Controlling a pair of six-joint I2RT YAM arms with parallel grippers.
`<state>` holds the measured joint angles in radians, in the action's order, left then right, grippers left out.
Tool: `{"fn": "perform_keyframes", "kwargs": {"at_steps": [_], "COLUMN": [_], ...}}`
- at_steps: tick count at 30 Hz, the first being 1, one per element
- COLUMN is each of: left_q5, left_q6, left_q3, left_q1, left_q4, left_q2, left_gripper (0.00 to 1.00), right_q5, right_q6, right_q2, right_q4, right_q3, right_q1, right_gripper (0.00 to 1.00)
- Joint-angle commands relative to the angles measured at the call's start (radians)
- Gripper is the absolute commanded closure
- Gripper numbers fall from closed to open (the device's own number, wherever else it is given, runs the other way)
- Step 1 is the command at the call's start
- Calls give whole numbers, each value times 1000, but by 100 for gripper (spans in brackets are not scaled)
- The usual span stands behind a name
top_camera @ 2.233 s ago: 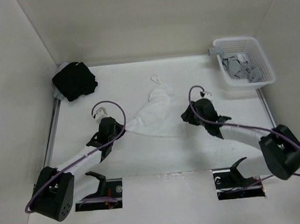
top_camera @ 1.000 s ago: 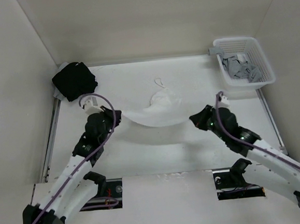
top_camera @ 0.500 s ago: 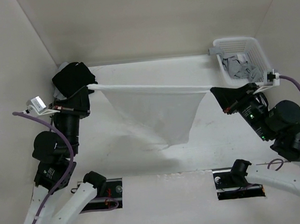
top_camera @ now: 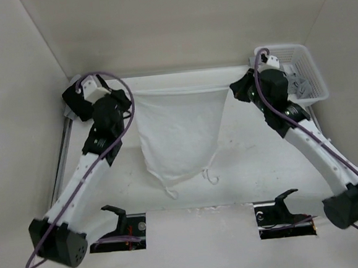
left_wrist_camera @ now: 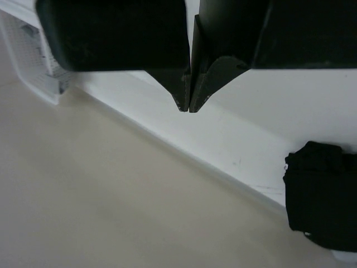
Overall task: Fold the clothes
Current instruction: Flatten the tank top out
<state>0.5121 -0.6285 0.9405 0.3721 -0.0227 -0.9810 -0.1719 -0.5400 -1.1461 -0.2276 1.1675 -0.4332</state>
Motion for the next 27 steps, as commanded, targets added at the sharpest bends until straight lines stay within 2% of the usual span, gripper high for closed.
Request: {"fn": "perform_keyframes", "kwargs": {"at_steps": [1,6,9,11,16,23,27], "left_q5": [-67,-181,-196,-193,-178,-156,-155], "left_q6": [-8,-51,-45,-39,-68,-143,-177], "left_q3": [165,325,356,344,180,-277,-509], "left_q1": [-66,-153,-167,-155,-106,-71,-85], "left_q4": [-120,-85,-69,-59,-82,-86,10], "left_q2": [-166,-251,-242,-232,-191,20,177], "left_gripper": [100,100,100,100,99,99,99], "right_q5": [175,224,232,232,232,216,193], "right_q6": [-55,-32,-26,-31,-63,-175,-245], "right_q2": [-107,-234,-233,-208,-118,37,98], "right_q4": [129,42,25,34,120,318,407], "right_q3": [177,437,466,425,172,-372,-638], "right_q1": [87,126,136,138,126,34,-41], "right_gripper": [98,98,98,97,97,97,98]}}
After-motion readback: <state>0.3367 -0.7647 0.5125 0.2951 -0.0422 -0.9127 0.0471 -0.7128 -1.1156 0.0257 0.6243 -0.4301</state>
